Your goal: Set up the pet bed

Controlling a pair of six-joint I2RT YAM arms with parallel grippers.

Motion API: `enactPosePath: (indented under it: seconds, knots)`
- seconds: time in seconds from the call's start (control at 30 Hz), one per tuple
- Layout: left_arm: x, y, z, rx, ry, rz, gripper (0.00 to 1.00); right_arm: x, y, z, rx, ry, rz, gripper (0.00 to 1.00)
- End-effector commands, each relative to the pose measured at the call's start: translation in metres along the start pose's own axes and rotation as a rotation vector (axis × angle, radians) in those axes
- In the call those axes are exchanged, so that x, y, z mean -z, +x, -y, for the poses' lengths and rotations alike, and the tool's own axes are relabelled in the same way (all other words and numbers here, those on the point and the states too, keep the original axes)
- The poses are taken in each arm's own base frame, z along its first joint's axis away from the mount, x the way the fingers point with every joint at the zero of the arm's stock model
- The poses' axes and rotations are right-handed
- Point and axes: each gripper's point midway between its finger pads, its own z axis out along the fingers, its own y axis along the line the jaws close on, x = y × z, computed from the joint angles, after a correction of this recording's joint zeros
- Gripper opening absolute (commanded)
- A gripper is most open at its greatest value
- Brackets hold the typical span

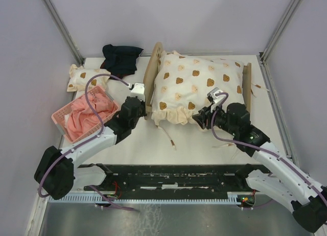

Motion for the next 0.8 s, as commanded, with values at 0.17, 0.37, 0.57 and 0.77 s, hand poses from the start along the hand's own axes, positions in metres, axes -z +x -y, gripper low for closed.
enactPosePath:
  seconds: [0.17, 0.37, 0.57, 0.77]
  knots:
    - [0.032, -0.114, 0.034, 0.16, 0.177, 0.179, 0.03, -0.02, -0.022, -0.056, -0.117, -0.044, 0.154, 0.49]
    - [0.037, -0.113, 0.037, 0.144, 0.206, 0.171, 0.03, -0.049, -0.037, -0.074, 0.41, -0.135, 0.099, 0.64]
    - [0.04, -0.107, 0.032, 0.149, 0.198, 0.197, 0.03, -0.081, -0.03, -0.062, 0.713, -0.144, -0.078, 0.73]
    - [0.042, -0.1, 0.026, 0.102, 0.189, 0.228, 0.03, -0.106, 0.013, -0.05, 0.781, -0.153, -0.251, 0.68]
